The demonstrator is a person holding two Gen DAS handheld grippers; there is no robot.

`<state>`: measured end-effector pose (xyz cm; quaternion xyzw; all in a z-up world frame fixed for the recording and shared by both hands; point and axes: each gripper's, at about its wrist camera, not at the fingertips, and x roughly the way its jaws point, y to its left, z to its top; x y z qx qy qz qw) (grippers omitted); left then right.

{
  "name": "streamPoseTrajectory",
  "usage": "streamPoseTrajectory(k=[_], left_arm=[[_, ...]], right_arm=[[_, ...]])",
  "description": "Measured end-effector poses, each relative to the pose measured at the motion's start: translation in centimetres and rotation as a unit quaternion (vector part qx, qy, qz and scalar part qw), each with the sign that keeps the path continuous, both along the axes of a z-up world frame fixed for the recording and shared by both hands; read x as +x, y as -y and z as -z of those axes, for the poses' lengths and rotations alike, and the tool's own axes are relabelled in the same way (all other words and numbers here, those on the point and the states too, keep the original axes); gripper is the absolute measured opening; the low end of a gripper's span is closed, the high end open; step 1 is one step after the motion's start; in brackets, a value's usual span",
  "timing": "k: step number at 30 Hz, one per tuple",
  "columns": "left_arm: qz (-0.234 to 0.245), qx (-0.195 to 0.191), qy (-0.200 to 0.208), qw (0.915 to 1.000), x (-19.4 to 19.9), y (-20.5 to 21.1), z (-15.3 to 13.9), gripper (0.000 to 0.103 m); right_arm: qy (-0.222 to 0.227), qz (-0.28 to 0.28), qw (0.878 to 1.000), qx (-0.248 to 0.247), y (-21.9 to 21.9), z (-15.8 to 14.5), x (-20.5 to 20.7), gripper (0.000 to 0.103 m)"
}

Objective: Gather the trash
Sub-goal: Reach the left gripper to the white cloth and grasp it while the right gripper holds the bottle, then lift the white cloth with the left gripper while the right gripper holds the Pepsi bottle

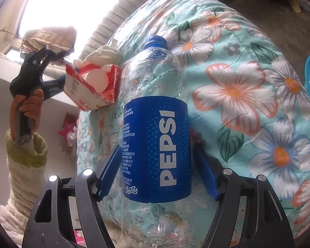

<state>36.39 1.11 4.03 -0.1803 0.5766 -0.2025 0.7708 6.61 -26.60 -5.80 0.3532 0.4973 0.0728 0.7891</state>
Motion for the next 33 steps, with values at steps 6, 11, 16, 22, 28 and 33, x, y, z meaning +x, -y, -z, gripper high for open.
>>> streamPoseTrajectory(k=[6, 11, 16, 22, 28, 33], left_arm=[[-0.007, -0.002, -0.002, 1.0, 0.3, -0.5, 0.1, 0.027], [-0.01, -0.007, 0.012, 0.9998, -0.2, -0.7, -0.2, 0.012], [0.001, -0.014, 0.058, 0.9982, -1.3, -0.3, -2.0, 0.006], [0.038, -0.017, 0.148, 0.9882, -3.8, 1.2, -5.7, 0.005], [0.082, -0.027, 0.242, 0.9666, -7.7, 2.7, -9.9, 0.005], [0.117, -0.071, 0.294, 0.9461, -12.3, 2.9, -12.9, 0.005]], right_arm=[[-0.001, 0.002, 1.0, 0.003, 0.1, 0.1, 0.0, 0.068], [-0.003, 0.005, 1.0, 0.002, 0.1, 0.1, 0.0, 0.068], [-0.007, 0.009, 1.0, 0.001, 0.0, 0.0, 0.1, 0.068], [-0.009, 0.02, 1.0, 0.005, 0.5, -0.1, 0.0, 0.068], [-0.009, 0.023, 1.0, -0.001, 0.6, -0.5, 0.0, 0.068], [-0.009, 0.024, 1.0, -0.008, 0.1, -0.8, 0.1, 0.068]])
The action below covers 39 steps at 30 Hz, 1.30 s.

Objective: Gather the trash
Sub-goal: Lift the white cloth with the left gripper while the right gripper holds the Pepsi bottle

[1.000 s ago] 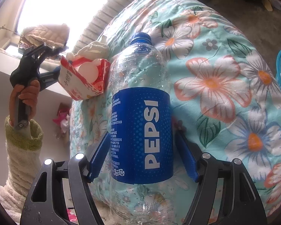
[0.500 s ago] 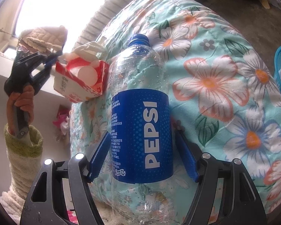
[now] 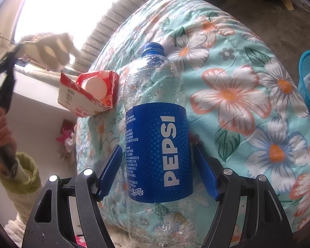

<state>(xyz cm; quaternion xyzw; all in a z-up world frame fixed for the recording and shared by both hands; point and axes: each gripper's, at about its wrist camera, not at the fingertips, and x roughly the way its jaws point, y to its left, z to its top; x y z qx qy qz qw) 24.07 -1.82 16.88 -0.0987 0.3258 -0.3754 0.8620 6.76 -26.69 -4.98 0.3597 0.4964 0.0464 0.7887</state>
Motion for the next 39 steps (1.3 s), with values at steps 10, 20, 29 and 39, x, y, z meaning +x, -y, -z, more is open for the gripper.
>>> streamPoseTrajectory(k=[10, 20, 29, 39], left_arm=[[0.091, -0.088, -0.002, 0.992, -8.2, -2.6, -2.2, 0.005], [0.08, -0.074, -0.098, 0.9892, -11.4, -5.7, 6.6, 0.005], [-0.008, 0.064, -0.083, 0.9945, -12.2, -4.7, 13.8, 0.005], [-0.008, 0.074, -0.049, 0.996, -11.9, -3.2, 12.8, 0.005]], right_arm=[[-0.001, 0.007, 1.0, -0.002, 0.4, 0.1, 0.0, 0.064], [-0.001, 0.011, 1.0, -0.001, 0.4, 0.1, -0.4, 0.063], [-0.006, 0.014, 1.0, 0.008, 0.3, 0.5, 0.4, 0.06], [0.018, 0.036, 0.998, 0.051, 1.5, 0.1, -1.3, 0.056]])
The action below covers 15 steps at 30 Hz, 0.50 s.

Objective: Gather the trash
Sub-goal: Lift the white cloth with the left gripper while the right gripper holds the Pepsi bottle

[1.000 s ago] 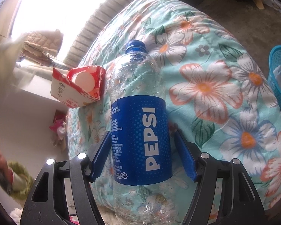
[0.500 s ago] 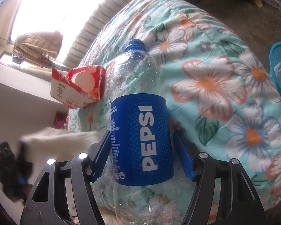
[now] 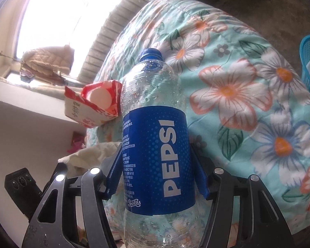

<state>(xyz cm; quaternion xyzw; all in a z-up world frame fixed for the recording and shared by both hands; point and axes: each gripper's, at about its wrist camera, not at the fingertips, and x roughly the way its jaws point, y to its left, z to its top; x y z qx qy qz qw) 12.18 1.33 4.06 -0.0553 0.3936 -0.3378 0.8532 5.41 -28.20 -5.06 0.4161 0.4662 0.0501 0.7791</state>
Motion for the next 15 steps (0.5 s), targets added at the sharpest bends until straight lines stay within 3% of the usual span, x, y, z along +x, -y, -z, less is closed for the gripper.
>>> streamPoseTrajectory(k=[15], left_arm=[[0.024, -0.008, 0.04, 0.9989, -0.6, 2.6, -2.7, 0.005]], right_arm=[[0.047, 0.035, 0.998, 0.009, 3.1, -3.1, -3.0, 0.056]])
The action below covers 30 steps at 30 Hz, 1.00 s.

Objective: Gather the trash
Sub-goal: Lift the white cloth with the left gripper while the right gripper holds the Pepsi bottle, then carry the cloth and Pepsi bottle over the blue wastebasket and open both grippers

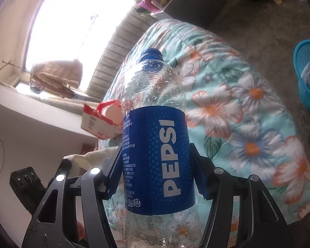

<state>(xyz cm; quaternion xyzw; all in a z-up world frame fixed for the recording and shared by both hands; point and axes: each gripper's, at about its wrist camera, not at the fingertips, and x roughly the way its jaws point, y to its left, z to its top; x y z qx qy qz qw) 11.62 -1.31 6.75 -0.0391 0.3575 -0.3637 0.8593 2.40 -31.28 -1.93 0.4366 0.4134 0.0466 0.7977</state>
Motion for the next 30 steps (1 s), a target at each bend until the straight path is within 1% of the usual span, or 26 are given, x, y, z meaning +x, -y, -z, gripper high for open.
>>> streamPoseTrajectory(k=[5, 10, 14, 17, 20, 24, 27, 28, 30], left_arm=[[0.022, -0.007, 0.021, 0.9995, -0.2, 2.1, -1.6, 0.005], [0.052, -0.013, 0.037, 0.9979, -0.4, 5.3, -3.0, 0.005], [0.079, -0.018, 0.045, 0.9957, -0.4, 8.5, -4.1, 0.005], [0.105, -0.023, 0.05, 0.9929, -0.4, 11.5, -4.8, 0.005], [0.135, -0.028, 0.049, 0.9892, -0.4, 15.1, -5.3, 0.005], [0.185, -0.025, 0.029, 0.9819, -0.1, 21.4, -4.8, 0.005], [0.217, -0.01, 0.017, 0.9761, -0.3, 25.8, -4.0, 0.005], [0.229, 0.002, 0.014, 0.9734, -0.4, 28.0, -3.3, 0.005], [0.246, 0.013, 0.003, 0.9692, -0.4, 30.6, -2.2, 0.005]], right_arm=[[0.017, 0.019, 1.0, -0.001, 1.4, -0.9, -1.1, 0.056], [0.033, 0.047, 0.998, -0.004, 3.1, -1.6, -2.7, 0.056], [0.043, 0.082, 0.996, -0.008, 5.1, -2.1, -4.4, 0.056], [0.049, 0.117, 0.992, -0.01, 7.6, -2.4, -6.2, 0.056], [0.051, 0.161, 0.986, -0.01, 10.7, -2.3, -8.4, 0.056], [0.041, 0.223, 0.974, -0.008, 14.6, -1.3, -11.2, 0.056], [0.021, 0.267, 0.963, -0.008, 17.4, 0.1, -13.5, 0.057], [0.009, 0.281, 0.959, -0.011, 18.3, 0.7, -14.2, 0.057], [-0.009, 0.304, 0.953, -0.004, 20.0, 2.0, -15.4, 0.057]])
